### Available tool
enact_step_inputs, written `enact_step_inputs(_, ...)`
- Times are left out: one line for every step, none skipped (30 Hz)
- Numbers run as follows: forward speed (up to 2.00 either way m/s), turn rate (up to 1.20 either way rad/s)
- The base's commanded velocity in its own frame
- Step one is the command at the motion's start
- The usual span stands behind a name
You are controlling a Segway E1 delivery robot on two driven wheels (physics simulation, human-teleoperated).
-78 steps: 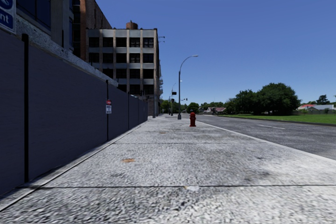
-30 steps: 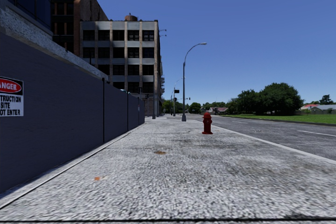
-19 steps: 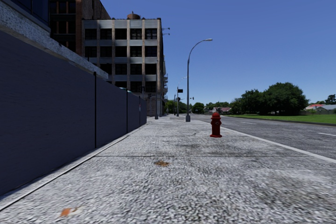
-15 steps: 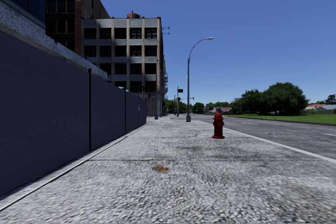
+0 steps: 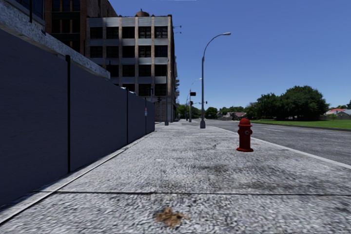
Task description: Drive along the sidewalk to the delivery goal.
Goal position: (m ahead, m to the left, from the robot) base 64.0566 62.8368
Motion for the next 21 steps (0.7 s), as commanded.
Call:
enact_step_inputs(2.0,0.0)
enact_step_inputs(2.0,0.0)
enact_step_inputs(2.0,0.0)
enact_step_inputs(2.0,0.0)
enact_step_inputs(2.0,0.0)
enact_step_inputs(2.0,0.0)
enact_step_inputs(2.0,0.0)
enact_step_inputs(2.0,0.0)
enact_step_inputs(2.0,0.0)
enact_step_inputs(2.0,0.0)
enact_step_inputs(2.0,0.0)
enact_step_inputs(2.0,0.0)
enact_step_inputs(2.0,0.0)
enact_step_inputs(2.0,0.0)
enact_step_inputs(2.0,0.0)
enact_step_inputs(2.0,0.0)
enact_step_inputs(2.0,0.0)
enact_step_inputs(2.0,0.0)
enact_step_inputs(2.0,0.0)
enact_step_inputs(2.0,0.0)
enact_step_inputs(2.0,0.0)
